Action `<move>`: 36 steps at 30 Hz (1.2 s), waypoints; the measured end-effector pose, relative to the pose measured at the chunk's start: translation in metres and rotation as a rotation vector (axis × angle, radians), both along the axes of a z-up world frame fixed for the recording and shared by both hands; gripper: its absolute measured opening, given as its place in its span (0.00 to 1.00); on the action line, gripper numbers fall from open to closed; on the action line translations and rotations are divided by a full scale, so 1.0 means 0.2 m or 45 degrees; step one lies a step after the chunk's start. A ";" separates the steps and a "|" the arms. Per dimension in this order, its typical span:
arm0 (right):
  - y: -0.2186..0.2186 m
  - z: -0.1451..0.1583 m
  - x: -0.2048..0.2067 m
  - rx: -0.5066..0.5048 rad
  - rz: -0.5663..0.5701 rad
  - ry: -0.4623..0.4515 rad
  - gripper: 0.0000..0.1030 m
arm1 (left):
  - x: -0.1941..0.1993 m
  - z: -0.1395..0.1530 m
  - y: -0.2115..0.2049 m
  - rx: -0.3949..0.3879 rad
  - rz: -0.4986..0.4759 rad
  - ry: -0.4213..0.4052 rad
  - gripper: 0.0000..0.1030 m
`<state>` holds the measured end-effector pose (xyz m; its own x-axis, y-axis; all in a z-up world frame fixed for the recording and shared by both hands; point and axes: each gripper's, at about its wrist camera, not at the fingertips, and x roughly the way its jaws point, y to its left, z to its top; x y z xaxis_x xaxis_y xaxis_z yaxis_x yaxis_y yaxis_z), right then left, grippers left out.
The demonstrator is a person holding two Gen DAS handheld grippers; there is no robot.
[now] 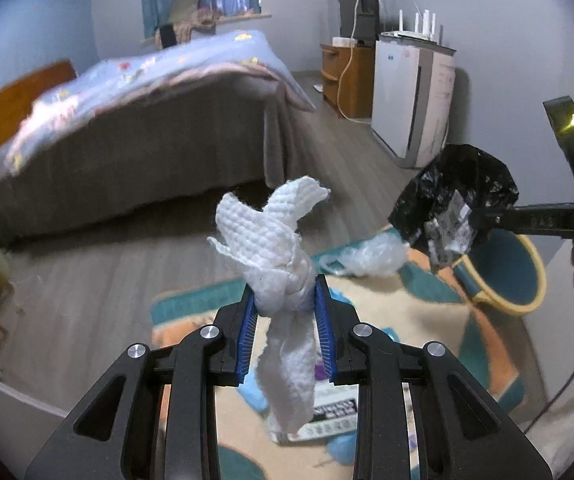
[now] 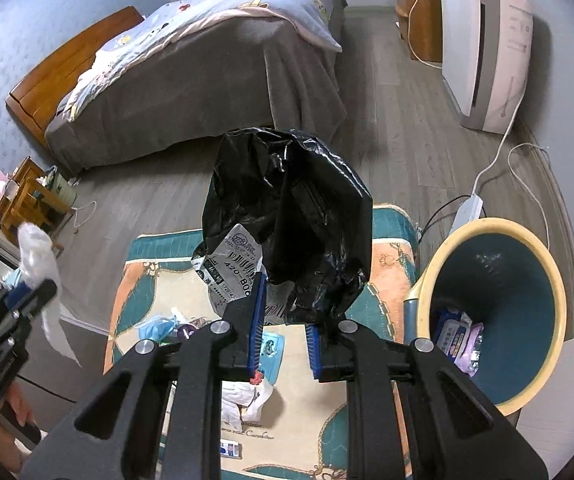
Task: Collect trash
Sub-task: 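Carry the black bag into the bin and open the right tool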
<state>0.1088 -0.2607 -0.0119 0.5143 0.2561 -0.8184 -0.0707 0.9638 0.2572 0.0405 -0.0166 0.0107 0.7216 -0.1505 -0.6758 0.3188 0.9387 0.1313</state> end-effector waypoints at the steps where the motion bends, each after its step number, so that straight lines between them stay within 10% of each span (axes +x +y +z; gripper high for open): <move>1: -0.01 0.00 0.00 -0.005 0.003 -0.001 0.17 | -0.01 0.01 -0.02 0.024 -0.015 -0.018 0.28; 21: -0.40 -0.07 -0.11 -0.059 -0.124 0.022 0.17 | 0.06 -0.33 -0.47 0.047 -0.118 0.160 0.28; 36: -0.65 -0.23 -0.10 -0.075 -0.261 0.122 0.17 | -0.35 -0.46 -0.61 0.281 -0.059 0.001 0.28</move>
